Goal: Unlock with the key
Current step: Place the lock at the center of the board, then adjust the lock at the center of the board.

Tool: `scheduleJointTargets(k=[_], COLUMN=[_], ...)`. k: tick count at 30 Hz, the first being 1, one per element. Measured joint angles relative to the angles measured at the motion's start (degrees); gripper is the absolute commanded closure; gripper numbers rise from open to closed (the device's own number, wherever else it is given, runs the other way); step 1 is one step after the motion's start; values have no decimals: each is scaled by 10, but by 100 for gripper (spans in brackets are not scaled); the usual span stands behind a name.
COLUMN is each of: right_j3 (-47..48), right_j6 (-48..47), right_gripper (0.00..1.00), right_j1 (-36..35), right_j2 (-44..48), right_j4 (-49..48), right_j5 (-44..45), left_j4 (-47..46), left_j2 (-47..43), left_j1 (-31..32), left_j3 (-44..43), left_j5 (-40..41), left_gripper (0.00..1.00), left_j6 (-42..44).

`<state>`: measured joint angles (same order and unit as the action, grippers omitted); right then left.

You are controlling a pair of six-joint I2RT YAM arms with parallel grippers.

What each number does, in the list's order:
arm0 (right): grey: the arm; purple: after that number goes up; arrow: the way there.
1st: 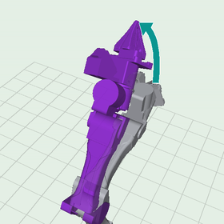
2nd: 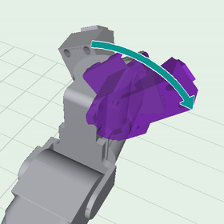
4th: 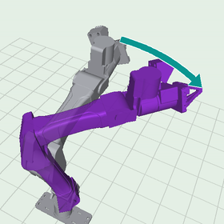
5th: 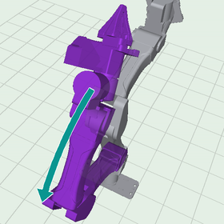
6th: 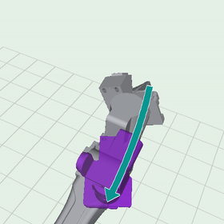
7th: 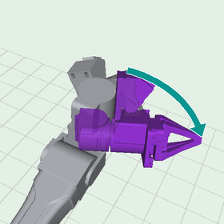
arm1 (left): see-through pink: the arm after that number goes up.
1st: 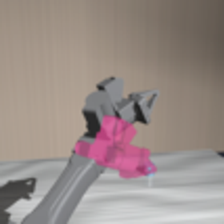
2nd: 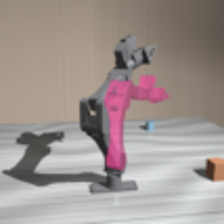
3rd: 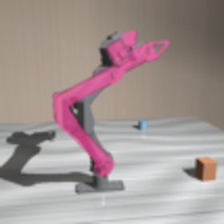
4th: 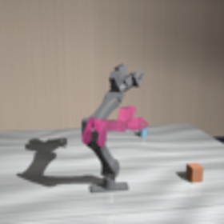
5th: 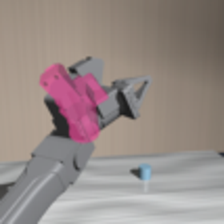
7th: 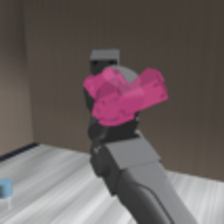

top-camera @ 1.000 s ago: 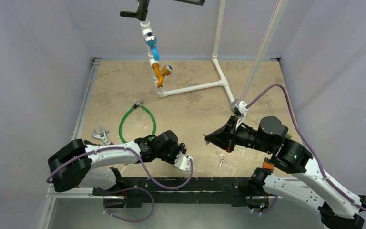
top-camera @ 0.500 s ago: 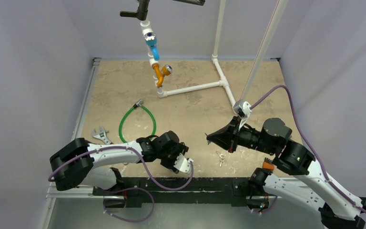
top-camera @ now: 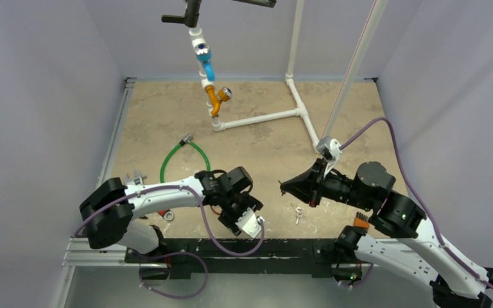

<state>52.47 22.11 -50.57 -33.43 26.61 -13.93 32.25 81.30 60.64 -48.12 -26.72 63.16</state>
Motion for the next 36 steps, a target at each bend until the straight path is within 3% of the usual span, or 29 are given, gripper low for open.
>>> scheduleJointTargets(k=[7,27,36], right_j3=[-3,16,28], right_j6=[0,-2,-9], right_gripper=[100,100,100], right_j1=[0,0,0], right_j2=[18,28,28], right_j4=[14,63,74], right_j5=[12,43,58], left_j4=[63,97,104], left_j2=[52,141,147], left_j1=[-24,-29,-29], left_j3=[-36,-105,-105], left_j5=[-16,-17,-18], left_gripper=[35,40,53], left_j6=[51,61,66])
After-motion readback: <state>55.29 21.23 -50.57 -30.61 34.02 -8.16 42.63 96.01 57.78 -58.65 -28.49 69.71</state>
